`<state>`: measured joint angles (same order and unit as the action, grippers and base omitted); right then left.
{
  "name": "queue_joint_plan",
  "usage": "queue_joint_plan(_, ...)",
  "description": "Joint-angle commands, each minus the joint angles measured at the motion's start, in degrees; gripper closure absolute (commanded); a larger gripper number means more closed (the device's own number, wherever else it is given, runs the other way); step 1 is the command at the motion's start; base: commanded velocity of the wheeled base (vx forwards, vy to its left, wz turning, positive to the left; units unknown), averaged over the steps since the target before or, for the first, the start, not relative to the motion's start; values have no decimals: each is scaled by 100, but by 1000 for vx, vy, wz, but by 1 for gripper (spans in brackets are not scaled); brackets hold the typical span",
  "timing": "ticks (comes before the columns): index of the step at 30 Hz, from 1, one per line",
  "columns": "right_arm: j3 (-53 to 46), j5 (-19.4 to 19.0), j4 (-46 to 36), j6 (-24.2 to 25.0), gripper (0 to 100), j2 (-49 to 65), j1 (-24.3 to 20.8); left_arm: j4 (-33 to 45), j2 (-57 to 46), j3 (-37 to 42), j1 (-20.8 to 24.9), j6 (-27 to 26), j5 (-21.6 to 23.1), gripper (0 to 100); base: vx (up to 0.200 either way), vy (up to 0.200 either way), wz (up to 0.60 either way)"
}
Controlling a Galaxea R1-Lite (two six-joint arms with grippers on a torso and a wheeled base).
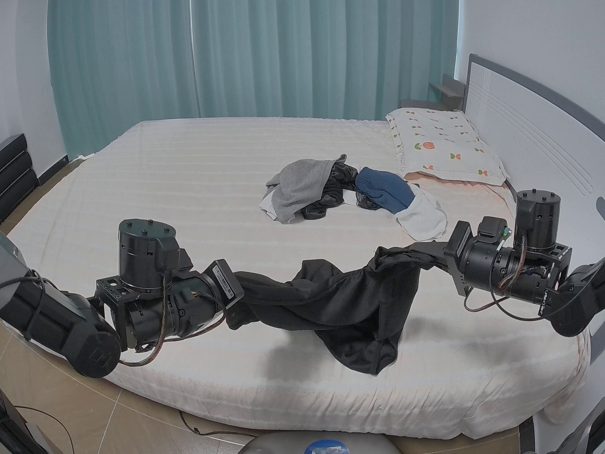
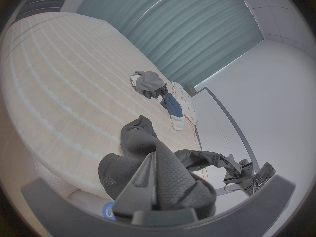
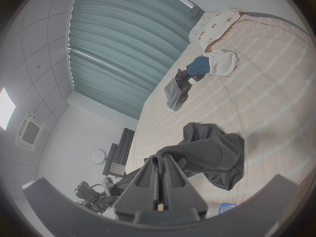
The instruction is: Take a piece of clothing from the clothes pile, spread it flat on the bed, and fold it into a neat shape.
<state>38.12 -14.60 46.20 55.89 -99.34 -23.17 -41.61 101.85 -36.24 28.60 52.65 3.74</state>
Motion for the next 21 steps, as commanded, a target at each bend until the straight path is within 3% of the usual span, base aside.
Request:
queue_joint_plan(1,2,1,3,-8,100,38,-29,3,-25,-23,-162,114,30,100,0,200,0)
queue_joint_plan(5,-6,81,3,-140,100,73,-20,3,-25,-102,-320,263,83,100,0,200,0)
queue_joint_plan(10,20,731,82,-571,100,-33,-47,-5,-16,-146,-425,290,83,100,0,200,0)
queue_joint_plan(15,-6,1091,486,-720,100,-138,-91,-111,-16,-181,-452,290,65,100,0,200,0)
queue_joint_plan(21,-6,1223,1031,-694,100,-226,-117,-322,-16,-155,-496,290,30,100,0,200,0)
